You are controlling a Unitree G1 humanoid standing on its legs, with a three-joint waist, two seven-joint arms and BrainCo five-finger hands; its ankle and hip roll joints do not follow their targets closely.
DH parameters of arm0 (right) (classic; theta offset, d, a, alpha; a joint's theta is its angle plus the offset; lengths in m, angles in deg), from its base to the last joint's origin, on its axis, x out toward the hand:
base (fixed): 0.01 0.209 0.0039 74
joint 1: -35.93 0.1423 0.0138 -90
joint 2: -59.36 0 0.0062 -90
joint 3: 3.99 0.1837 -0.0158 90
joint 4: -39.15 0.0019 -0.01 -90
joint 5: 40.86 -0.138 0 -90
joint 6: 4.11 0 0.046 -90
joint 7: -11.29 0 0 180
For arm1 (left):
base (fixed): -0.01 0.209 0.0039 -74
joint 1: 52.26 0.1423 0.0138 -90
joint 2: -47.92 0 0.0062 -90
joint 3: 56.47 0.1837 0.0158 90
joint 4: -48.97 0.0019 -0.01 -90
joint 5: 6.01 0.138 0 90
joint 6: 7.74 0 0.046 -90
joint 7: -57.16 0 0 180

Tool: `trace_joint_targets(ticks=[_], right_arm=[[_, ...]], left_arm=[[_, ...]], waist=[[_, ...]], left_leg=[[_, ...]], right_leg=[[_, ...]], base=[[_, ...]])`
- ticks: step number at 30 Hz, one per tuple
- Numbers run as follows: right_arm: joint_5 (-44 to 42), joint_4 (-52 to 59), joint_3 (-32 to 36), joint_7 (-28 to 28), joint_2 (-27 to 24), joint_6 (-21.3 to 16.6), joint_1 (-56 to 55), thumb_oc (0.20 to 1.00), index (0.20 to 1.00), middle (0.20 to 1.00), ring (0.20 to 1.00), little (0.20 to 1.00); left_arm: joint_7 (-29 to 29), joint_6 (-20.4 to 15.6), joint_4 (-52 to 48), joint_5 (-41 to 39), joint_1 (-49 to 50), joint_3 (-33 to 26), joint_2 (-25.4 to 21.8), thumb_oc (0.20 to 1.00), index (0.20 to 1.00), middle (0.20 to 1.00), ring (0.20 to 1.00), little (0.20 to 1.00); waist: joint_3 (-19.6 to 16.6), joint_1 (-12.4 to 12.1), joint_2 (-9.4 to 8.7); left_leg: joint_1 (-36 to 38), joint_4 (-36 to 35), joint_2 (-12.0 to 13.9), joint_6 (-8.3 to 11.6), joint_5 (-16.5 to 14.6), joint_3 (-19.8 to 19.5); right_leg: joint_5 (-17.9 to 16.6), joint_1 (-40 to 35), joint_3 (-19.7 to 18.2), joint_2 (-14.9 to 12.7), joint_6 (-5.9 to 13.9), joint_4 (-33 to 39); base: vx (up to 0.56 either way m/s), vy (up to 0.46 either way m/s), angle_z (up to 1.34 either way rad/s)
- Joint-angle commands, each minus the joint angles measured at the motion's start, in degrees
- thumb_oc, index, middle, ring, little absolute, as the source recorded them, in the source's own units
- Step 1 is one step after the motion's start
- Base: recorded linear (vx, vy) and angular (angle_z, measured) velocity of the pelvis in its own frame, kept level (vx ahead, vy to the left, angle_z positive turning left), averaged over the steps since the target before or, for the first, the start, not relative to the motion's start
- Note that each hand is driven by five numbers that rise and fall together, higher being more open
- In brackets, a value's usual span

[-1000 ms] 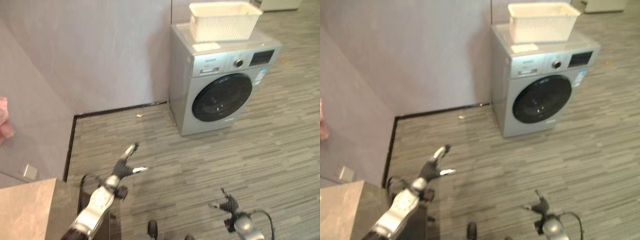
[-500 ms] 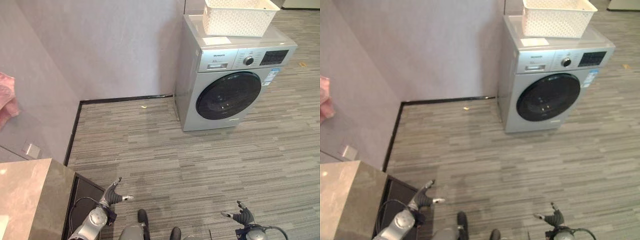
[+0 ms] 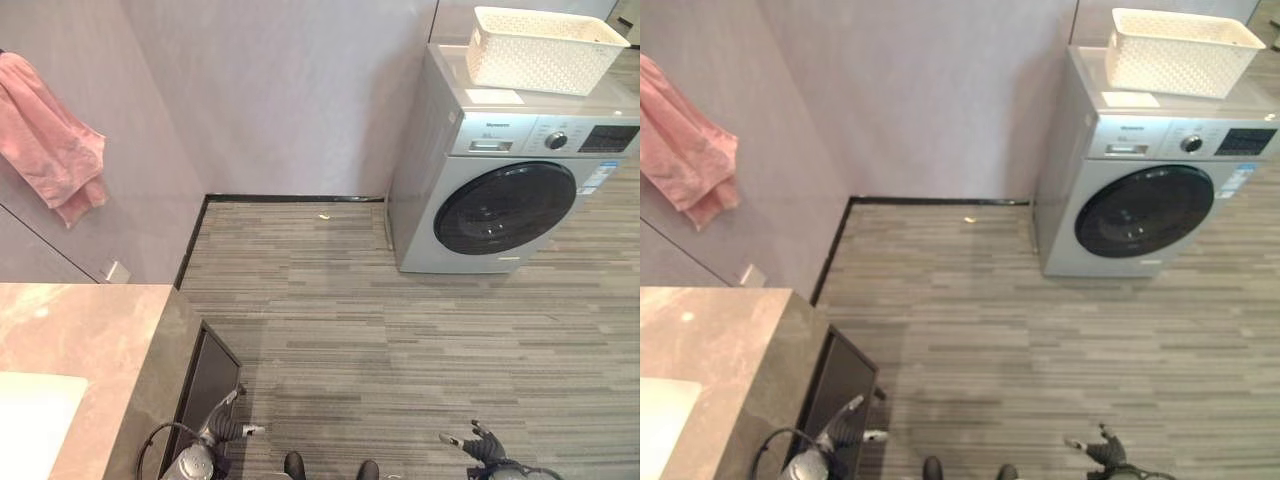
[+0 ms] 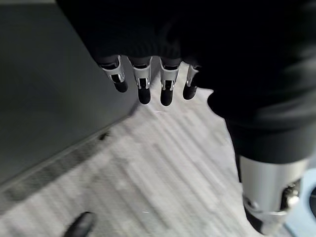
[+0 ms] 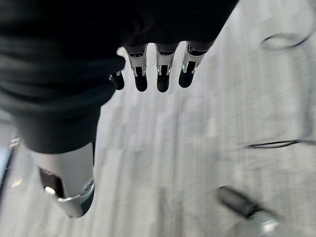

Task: Put brush and paste in cup on sink, flatten towel.

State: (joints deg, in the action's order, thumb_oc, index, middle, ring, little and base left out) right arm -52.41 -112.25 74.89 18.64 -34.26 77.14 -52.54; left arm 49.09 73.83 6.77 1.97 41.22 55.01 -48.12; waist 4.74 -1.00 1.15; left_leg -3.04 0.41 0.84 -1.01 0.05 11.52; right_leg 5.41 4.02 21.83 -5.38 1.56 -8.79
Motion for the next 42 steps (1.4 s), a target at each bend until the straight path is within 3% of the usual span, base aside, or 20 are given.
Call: trace_joint_targets(ticks=[1,6,13,15,18,20,21,24,25,27,28,32,33,34,35,36,38,40,41,42], right_arm=[[-2.6,5.2,-2.0,0.1,-0.8,-2.4,2.1,1.0,1.0,1.0,1.0,1.0],[-6.4,10.1,-1.1,2.1,-0.4,-3.7,3.2,1.0,1.0,1.0,1.0,1.0],[-8.6,9.6,0.7,1.9,-0.7,-4.0,1.1,1.0,1.0,1.0,1.0,1.0],[-10.0,9.7,1.6,1.5,-0.6,-4.1,-0.1,1.0,1.0,1.0,1.0,1.0],[-9.2,11.5,0.6,1.5,-0.8,-4.0,0.3,1.0,1.0,1.0,1.0,1.0],[-9.3,11.5,0.4,1.6,-0.9,-4.1,0.5,1.0,1.0,1.0,1.0,1.0],[-10.0,12.1,0.1,1.3,-0.7,-4.4,0.6,1.0,1.0,1.0,1.0,1.0],[-9.9,13.2,-1.0,1.3,-0.7,-4.7,1.7,1.0,1.0,1.0,1.0,1.0],[-9.9,13.2,-1.0,1.4,-0.7,-4.7,1.8,1.0,1.0,1.0,1.0,1.0],[-9.0,14.3,-1.8,1.1,-0.5,-4.6,1.0,1.0,1.0,1.0,1.0,1.0],[-8.0,15.9,-2.4,0.4,-0.8,-4.4,-0.6,1.0,1.0,1.0,1.0,1.0],[-7.7,16.0,-2.2,-0.3,-1.0,-4.4,-3.0,1.0,1.0,1.0,1.0,1.0],[-7.5,16.5,-2.1,-0.5,-1.5,-4.4,-3.6,1.0,1.0,1.0,1.0,1.0],[-7.2,17.2,-2.1,-0.6,-1.7,-4.4,-4.3,1.0,1.0,1.0,1.0,1.0],[-6.3,18.5,-2.1,-0.5,-2.8,-4.5,-4.7,1.0,1.0,1.0,1.0,1.0],[-5.6,18.5,-2.2,0.2,-3.6,-4.7,-4.6,1.0,1.0,1.0,1.0,1.0],[-5.5,18.8,-2.1,0.3,-4.2,-4.7,-4.7,1.0,1.0,1.0,1.0,1.0],[-5.8,19.7,-1.8,0.5,-5.1,-4.5,-5.2,1.0,1.0,1.0,1.0,1.0],[-5.7,20.1,-1.4,0.3,-5.3,-4.5,-5.5,1.0,1.0,1.0,1.0,1.0],[-5.8,20.2,-0.8,0.2,-5.6,-4.5,-6.5,1.0,1.0,1.0,1.0,1.0]], left_arm=[[-2.5,-1.1,-2.3,1.7,-4.6,0.0,-0.7,1.0,1.0,1.0,1.0,1.0],[-5.4,-0.9,-0.8,0.9,-6.6,-0.9,-0.5,1.0,1.0,1.0,1.0,1.0],[-5.0,-0.8,-0.8,0.6,-7.7,0.1,0.0,1.0,1.0,1.0,1.0,1.0],[-4.5,-0.8,-1.0,1.0,-7.9,0.7,-0.1,1.0,1.0,1.0,1.0,1.0],[-4.8,-1.0,-1.2,0.8,-8.0,0.5,-0.5,1.0,1.0,1.0,1.0,1.0],[-4.8,-1.0,-1.3,0.8,-7.7,0.3,-0.5,1.0,1.0,1.0,1.0,1.0],[-4.7,-1.1,-1.6,0.5,-7.5,0.2,-0.8,1.0,1.0,1.0,1.0,1.0],[-5.4,-1.1,-0.2,-0.4,-8.1,-1.2,-0.5,1.0,1.0,1.0,1.0,1.0],[-5.4,-1.2,0.0,-0.4,-8.2,-1.3,-0.4,1.0,1.0,1.0,1.0,1.0],[-6.0,-1.5,2.8,-0.8,-9.7,-2.1,0.7,1.0,1.0,1.0,1.0,1.0],[-6.2,-1.3,3.3,-1.0,-10.3,-2.0,1.2,1.0,1.0,1.0,1.0,1.0],[-6.5,-1.2,3.7,-1.3,-10.4,-1.7,1.5,1.0,1.0,1.0,1.0,1.0],[-6.3,-1.2,3.7,-1.6,-10.3,-1.7,1.6,1.0,1.0,1.0,1.0,1.0],[-6.3,-1.1,3.8,-2.2,-10.2,-1.8,1.7,1.0,1.0,1.0,1.0,1.0],[-6.1,-0.8,4.1,-3.0,-10.7,-1.2,2.0,1.0,1.0,1.0,1.0,1.0],[-6.2,-0.7,4.5,-3.1,-11.7,-0.7,2.3,1.0,1.0,1.0,1.0,1.0],[-6.4,-0.7,4.2,-3.2,-12.1,-0.3,2.2,1.0,1.0,1.0,1.0,1.0],[-6.8,-0.6,3.7,-3.8,-12.6,0.0,2.4,1.0,1.0,1.0,1.0,1.0],[-6.8,-0.7,3.7,-3.8,-12.9,-0.1,2.4,1.0,1.0,1.0,1.0,1.0],[-6.7,-0.9,3.4,-3.7,-12.8,-0.1,2.2,1.0,1.0,1.0,1.0,1.0]], waist=[[1.7,-0.5,-2.59],[4.8,-0.3,-2.98],[4.5,0.6,-2.49],[4.4,1.1,-2.21],[6.0,2.3,-1.23],[6.2,2.0,-0.95],[5.8,2.5,-1.1],[5.6,2.2,-1.65],[5.7,2.1,-1.71],[5.8,3.7,-1.83],[5.5,5.0,-1.88],[3.6,6.5,-2.21],[3.0,6.7,-2.07],[2.8,6.6,-2.31],[3.5,5.7,-3.31],[4.2,5.2,-4.06],[4.9,4.6,-4.89],[5.6,3.6,-5.51],[5.6,3.5,-5.76],[5.4,3.7,-5.43]], left_leg=[[-6.8,16.5,0.7,1.35,-8.7,-0.5],[-9.2,28.1,2.6,-0.55,-15.6,-0.1],[-7.9,26.5,0.7,-1.71,-16.0,-1.0],[-6.6,25.3,-0.7,-2.21,-15.8,-1.6],[-4.1,22.3,-1.7,-3.67,-15.1,-0.8],[-3.6,22.3,-1.6,-3.69,-14.6,-0.4],[-2.7,19.9,-1.6,-3.3,-13.7,-0.5],[-0.3,17.1,-1.5,-2.48,-15.8,1.0],[-0.5,16.7,-1.4,-2.57,-14.8,1.6],[3.9,14.1,-1.1,-0.97,-15.1,1.4],[6.0,12.9,-0.9,-0.28,-14.9,0.4],[7.6,13.1,1.0,1.14,-13.1,-0.9],[7.2,14.5,2.1,2.13,-10.8,-1.5],[5.1,20.9,4.0,3.25,-6.3,-2.5],[-0.3,32.9,7.4,4.15,1.3,-3.8],[-4.1,40.8,8.8,4.24,3.7,-4.6],[-5.8,42.6,8.7,3.56,3.3,-4.3],[-11.4,42.3,6.2,3.22,0.8,-4.4],[-13.8,40.7,6.8,3.59,0.9,-2.5],[-14.8,37.3,9.5,5.08,0.2,0.2]], right_leg=[[2.0,1.5,-6.9,-3.5,4.22,-6.8],[5.6,6.0,-8.2,-4.5,4.33,-17.9],[5.0,4.9,-8.3,-5.5,4.99,-18.6],[3.0,4.8,-9.1,-6.1,5.2,-20.5],[-3.7,10.4,-11.8,-6.6,5.69,-27.6],[-3.7,12.1,-12.6,-6.1,6.15,-28.1],[-2.0,12.6,-13.2,-2.9,5.51,-24.2],[-2.9,15.8,-10.3,-5.0,6.18,-12.8],[-4.2,15.6,-9.9,-4.8,5.58,-11.5],[-9.0,19.2,-13.0,-4.3,7.29,-3.5],[-9.8,20.3,-15.4,-3.3,7.47,-4.7],[-8.1,19.6,-15.9,-0.2,5.52,-8.0],[-7.0,18.6,-15.6,1.2,4.72,-7.8],[-6.0,17.0,-15.2,3.0,3.01,-7.8],[-4.3,13.1,-14.2,4.9,0.48,-5.8],[-3.7,11.3,-13.8,5.7,-1.22,-4.5],[-2.8,9.5,-13.7,6.0,-2.12,-3.4],[-2.2,6.2,-14.4,5.6,-1.94,-1.0],[-2.3,4.9,-14.1,5.2,-1.63,0.3],[-0.7,2.9,-13.5,5.2,-1.05,1.0]], base=[[-0.15,0.052,0.04],[0.0,0.018,-0.11],[0.09,0.037,-0.07],[0.12,0.095,0.14],[0.07,0.127,0.17],[0.07,0.025,-0.2],[0.11,-0.015,-0.34],[0.17,-0.025,-0.32],[0.14,-0.081,-0.79],[0.44,-0.145,-0.51],[0.59,-0.217,-0.12],[0.29,-0.189,0.4],[0.39,-0.385,0.38],[0.48,-0.601,0.08],[0.45,-0.682,0.1],[0.31,-0.507,0.04],[0.2,-0.24,-0.05],[0.31,-0.171,0.04],[0.44,-0.11,0.27],[0.45,-0.092,0.31]])
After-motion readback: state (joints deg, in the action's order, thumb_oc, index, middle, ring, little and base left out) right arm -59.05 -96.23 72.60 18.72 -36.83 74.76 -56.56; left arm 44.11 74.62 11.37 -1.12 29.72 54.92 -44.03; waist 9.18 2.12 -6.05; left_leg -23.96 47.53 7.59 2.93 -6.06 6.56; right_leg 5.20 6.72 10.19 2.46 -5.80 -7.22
